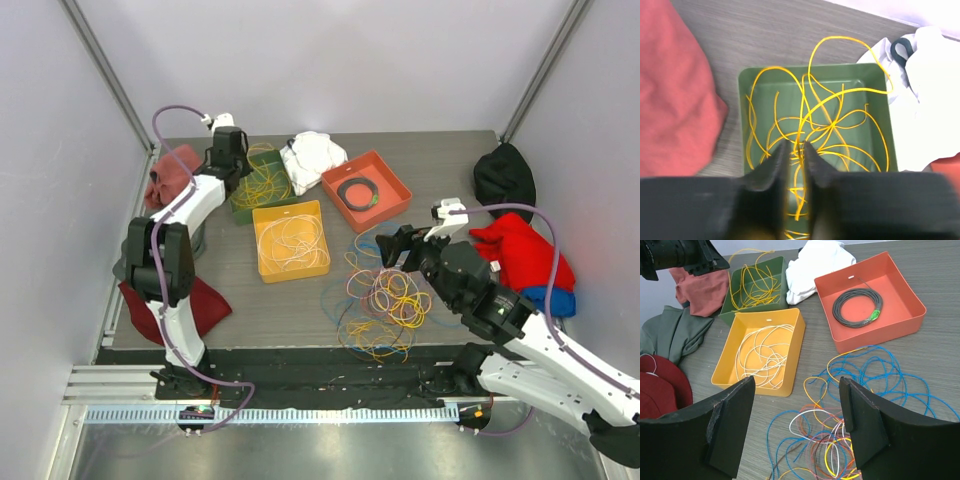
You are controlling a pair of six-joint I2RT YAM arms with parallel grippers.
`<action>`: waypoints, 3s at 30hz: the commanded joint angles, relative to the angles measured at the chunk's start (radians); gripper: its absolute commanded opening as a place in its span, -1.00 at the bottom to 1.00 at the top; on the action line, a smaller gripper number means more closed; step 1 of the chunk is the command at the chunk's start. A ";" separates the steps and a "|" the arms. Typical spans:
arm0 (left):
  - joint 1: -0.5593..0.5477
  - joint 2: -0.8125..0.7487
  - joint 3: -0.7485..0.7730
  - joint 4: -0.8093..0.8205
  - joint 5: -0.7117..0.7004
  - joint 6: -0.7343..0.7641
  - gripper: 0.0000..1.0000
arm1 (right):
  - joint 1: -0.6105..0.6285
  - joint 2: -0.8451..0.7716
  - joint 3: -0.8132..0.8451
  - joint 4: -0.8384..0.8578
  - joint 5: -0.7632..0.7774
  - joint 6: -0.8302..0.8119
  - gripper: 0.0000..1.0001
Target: Untangle the cables
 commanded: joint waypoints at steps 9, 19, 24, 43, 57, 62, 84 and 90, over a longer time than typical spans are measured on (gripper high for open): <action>-0.004 -0.093 -0.048 0.013 -0.031 0.033 -1.00 | 0.001 -0.064 -0.012 0.020 0.009 0.020 0.50; -0.018 -0.166 -0.066 0.050 0.065 -0.038 -0.14 | 0.001 -0.054 -0.020 0.025 -0.003 0.029 0.50; -0.108 -0.066 0.001 0.090 0.217 0.003 0.03 | 0.000 -0.038 -0.021 0.031 -0.005 0.032 0.50; -0.168 0.246 0.259 0.042 0.262 0.019 0.06 | 0.000 0.023 -0.001 0.030 0.037 -0.006 0.50; -0.168 -0.048 0.051 0.131 0.096 0.094 -1.00 | 0.000 0.018 -0.007 0.033 0.031 0.002 0.50; -0.156 -0.171 -0.043 0.105 -0.002 0.096 -1.00 | -0.002 0.012 -0.017 0.048 0.009 0.020 0.49; -0.074 0.119 0.093 -0.152 0.002 0.019 -1.00 | 0.000 -0.037 -0.018 0.017 0.015 0.016 0.50; -0.052 0.153 0.150 -0.123 -0.019 0.013 -1.00 | 0.000 -0.015 -0.010 0.013 0.031 0.005 0.50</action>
